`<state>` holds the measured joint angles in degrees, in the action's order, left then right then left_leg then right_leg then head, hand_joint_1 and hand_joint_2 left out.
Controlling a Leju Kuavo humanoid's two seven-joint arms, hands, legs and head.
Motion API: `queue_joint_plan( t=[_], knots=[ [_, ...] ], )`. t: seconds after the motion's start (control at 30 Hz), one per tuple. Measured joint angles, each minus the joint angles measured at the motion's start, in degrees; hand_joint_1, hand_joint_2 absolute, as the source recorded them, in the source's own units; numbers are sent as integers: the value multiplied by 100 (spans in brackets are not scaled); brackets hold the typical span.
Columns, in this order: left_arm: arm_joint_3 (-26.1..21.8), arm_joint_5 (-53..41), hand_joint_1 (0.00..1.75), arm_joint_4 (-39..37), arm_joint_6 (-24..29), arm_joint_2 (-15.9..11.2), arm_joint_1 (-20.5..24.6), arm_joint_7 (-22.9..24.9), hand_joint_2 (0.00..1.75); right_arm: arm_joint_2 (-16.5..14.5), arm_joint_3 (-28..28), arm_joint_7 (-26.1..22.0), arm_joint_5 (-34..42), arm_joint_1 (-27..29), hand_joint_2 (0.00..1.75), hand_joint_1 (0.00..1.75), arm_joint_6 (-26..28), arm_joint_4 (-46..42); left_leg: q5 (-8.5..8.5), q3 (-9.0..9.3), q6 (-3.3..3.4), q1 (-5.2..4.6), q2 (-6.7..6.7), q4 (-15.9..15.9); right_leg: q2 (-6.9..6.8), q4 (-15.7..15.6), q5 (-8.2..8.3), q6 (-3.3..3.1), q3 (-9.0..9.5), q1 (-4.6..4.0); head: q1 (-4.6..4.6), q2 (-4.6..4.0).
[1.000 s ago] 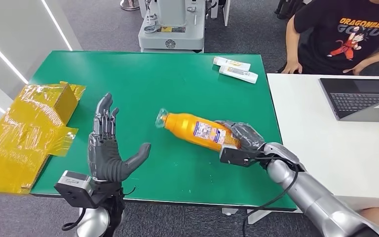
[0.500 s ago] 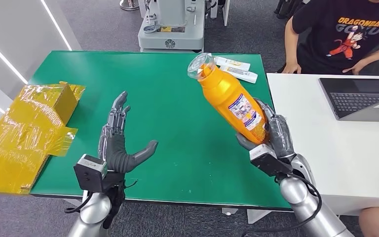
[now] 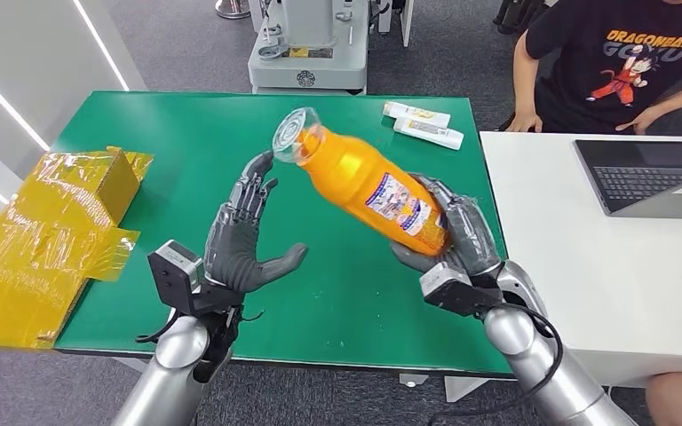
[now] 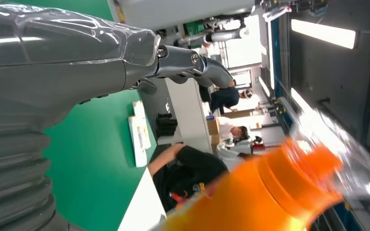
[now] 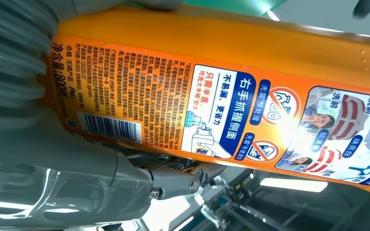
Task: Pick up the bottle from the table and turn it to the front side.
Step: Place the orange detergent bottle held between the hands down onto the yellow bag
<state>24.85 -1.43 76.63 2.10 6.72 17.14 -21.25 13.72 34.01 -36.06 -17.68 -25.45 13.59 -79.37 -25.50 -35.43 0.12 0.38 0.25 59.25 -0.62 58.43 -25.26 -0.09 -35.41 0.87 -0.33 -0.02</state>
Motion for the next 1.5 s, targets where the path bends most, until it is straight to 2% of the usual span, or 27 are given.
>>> queue_joint_plan(
  t=[0.53, 1.03, 1.3, 1.37, 1.5],
  knots=[
    [150, 209, 0, -368, -155, 192, 303, 19, 175, -678, 570, 163, -356, -748, 175, 175, -499, 1100, 0, -2, 0, 0, -2, 0, -1, 0, 0, 0, -1, 0, -1, 0],
    [120, 271, 0, -770, -88, 265, 317, 67, 175, -1196, 818, 285, -433, -933, 175, 175, -659, 1457, 0, -3, -1, 1, -1, -1, 0, 1, -1, 0, -2, -1, 0, 0],
    [100, 262, 0, -928, 31, 270, 313, 26, 175, -1337, 871, 301, -415, -953, 175, 175, -741, 1601, 0, -4, -1, 1, -2, -1, 0, 0, -1, 0, -2, -1, 1, 0],
    [98, 261, 6, -955, 56, 270, 308, 8, 175, -1353, 881, 300, -393, -953, 175, 175, -762, 1635, 0, -4, -1, 1, -2, -1, 0, 0, -1, 0, -2, -1, 1, 0],
    [97, 263, 166, -992, 132, 269, 291, -20, 175, -1379, 888, 294, -349, -951, 175, 175, -787, 1696, 0, -4, -1, 1, -2, -1, 0, 0, -1, 0, -2, -1, 0, 0]
  ],
)
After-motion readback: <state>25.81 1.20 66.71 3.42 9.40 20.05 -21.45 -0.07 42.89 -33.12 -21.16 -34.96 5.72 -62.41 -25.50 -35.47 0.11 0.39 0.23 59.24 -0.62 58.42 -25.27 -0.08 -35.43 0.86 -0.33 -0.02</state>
